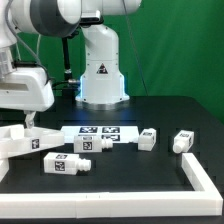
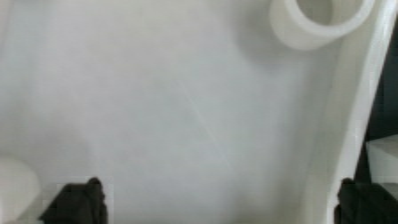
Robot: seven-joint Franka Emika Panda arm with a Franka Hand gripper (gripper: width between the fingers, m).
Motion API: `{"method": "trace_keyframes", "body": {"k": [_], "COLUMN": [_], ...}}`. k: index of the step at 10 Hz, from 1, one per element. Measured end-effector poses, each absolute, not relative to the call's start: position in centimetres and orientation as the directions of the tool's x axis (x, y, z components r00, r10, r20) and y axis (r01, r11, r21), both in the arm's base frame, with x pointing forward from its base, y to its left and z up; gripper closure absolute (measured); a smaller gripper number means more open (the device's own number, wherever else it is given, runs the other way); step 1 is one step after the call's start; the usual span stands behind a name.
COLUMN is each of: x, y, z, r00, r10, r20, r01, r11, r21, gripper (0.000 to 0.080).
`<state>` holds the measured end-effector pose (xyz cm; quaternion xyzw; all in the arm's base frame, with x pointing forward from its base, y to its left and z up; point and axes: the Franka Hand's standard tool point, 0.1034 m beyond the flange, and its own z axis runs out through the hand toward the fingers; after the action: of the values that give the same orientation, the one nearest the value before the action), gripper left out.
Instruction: Assemble one leg
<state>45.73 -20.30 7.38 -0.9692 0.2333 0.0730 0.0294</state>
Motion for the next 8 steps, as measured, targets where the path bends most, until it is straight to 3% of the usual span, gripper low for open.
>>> {"method": "trace_keyframes", "body": {"k": [6,8], "x": [46.0,46.1], "y": [-19.6,-18.9], "z": [7.0,6.1], "r00": [0.884,0.849], "r10": [-0.444,-0.506], "r20": [-0.149,-0.153], "r01": [-0.451,-0.514], "r11": [-0.893,-0.857], "r21": [-0.015,-0.016], "gripper": [0.0151,0.0151]}}
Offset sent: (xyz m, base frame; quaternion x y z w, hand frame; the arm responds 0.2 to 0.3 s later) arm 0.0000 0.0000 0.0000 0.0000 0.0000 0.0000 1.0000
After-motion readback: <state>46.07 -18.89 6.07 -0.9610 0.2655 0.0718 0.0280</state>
